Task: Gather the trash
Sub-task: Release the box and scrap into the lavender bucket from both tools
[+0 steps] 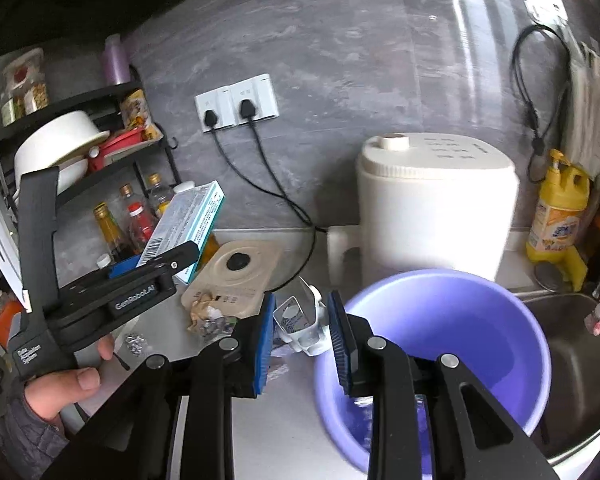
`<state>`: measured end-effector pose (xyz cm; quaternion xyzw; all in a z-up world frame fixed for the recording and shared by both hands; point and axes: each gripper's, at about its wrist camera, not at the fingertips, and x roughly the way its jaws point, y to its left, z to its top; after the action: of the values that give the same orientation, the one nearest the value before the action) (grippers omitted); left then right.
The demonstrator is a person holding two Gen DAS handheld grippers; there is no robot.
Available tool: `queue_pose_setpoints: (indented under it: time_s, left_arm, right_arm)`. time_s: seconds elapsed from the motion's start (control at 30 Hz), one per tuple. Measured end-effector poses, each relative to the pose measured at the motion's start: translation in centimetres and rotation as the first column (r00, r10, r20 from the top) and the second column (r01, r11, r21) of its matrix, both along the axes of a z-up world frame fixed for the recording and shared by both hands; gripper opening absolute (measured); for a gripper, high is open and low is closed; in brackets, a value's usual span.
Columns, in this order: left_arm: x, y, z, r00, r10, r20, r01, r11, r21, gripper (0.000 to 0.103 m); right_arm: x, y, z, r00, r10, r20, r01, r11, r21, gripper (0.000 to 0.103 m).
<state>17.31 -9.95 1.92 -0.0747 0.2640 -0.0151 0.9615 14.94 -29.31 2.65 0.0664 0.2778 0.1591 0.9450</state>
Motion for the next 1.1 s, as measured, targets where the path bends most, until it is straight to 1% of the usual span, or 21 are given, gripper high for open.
queue_pose_setpoints:
  time_s: [0.17,0.23,0.3,0.33,0.4,0.47,0.67,0.73,0.8,0.93,0.97,1.0,1.03,1.1]
  left_arm:
    - [0.0,-3.6,0.5,0.997,-0.079,0.005,0.078,0.997,0.021,0.064]
    - [0.1,-4.6,0.7,0.994,-0.105,0.011,0.104,0.994,0.032,0.064]
    - [0.2,-5.8,1.0,0.989,-0.145,0.016,0.144,0.989,0.034,0.064]
    - [0.2,-6.3,1.1,0.987,-0.162,0.019,0.161,0.986,0.038,0.064]
    - [0.3,-7.4,1.3,0.979,-0.203,0.020,0.201,0.978,0.045,0.064]
    - [0.3,-8.5,1.4,0.969,-0.246,0.018,0.245,0.968,0.050,0.064]
    - [0.0,-10.9,1.2,0.941,-0.338,-0.001,0.337,0.940,0.054,0.064]
    - [-0.2,-11.5,1.1,0.934,-0.356,0.001,0.356,0.933,0.054,0.064]
    - [-0.5,-12.3,1.0,0.925,-0.381,0.002,0.380,0.923,0.054,0.064]
    - [-1.1,-13.7,0.7,0.906,-0.423,-0.003,0.422,0.905,0.050,0.065]
    - [-1.2,-14.0,0.6,0.900,-0.437,-0.008,0.437,0.899,0.039,0.065]
    - [-1.2,-14.2,0.4,0.894,-0.447,-0.015,0.447,0.894,0.032,0.066]
    - [-1.1,-14.4,0.2,0.891,-0.454,-0.025,0.455,0.890,0.031,0.072]
    - [-1.2,-14.6,-0.1,0.896,-0.443,-0.031,0.444,0.895,0.048,0.078]
  right_arm:
    - [-0.3,-3.1,-0.6,0.997,-0.073,-0.006,0.073,0.997,0.023,0.029]
    - [-0.3,-4.3,-1.0,0.994,-0.108,-0.020,0.109,0.994,0.031,0.037]
    - [-0.7,-5.5,-1.4,0.988,-0.149,-0.030,0.150,0.988,0.045,0.050]
    - [-0.9,-5.9,-1.5,0.986,-0.163,-0.030,0.165,0.985,0.047,0.052]
    - [-1.6,-6.9,-1.7,0.978,-0.204,-0.032,0.206,0.977,0.056,0.060]
    - [-2.0,-7.7,-1.9,0.971,-0.236,-0.038,0.238,0.969,0.064,0.061]
    - [-3.5,-9.6,-2.2,0.947,-0.316,-0.048,0.319,0.944,0.084,0.065]
    - [-3.9,-10.0,-2.3,0.942,-0.331,-0.053,0.334,0.938,0.087,0.067]
    - [-4.3,-10.4,-2.4,0.933,-0.355,-0.056,0.359,0.930,0.085,0.071]
    - [-5.1,-11.1,-2.8,0.923,-0.379,-0.069,0.383,0.920,0.082,0.071]
    - [-5.2,-11.3,-2.9,0.922,-0.382,-0.070,0.387,0.919,0.083,0.071]
    - [-5.5,-11.5,-3.0,0.920,-0.386,-0.073,0.391,0.917,0.084,0.071]
    - [-5.6,-11.7,-3.0,0.918,-0.388,-0.075,0.394,0.915,0.084,0.071]
    - [-5.9,-11.8,-3.1,0.917,-0.390,-0.080,0.396,0.914,0.085,0.071]
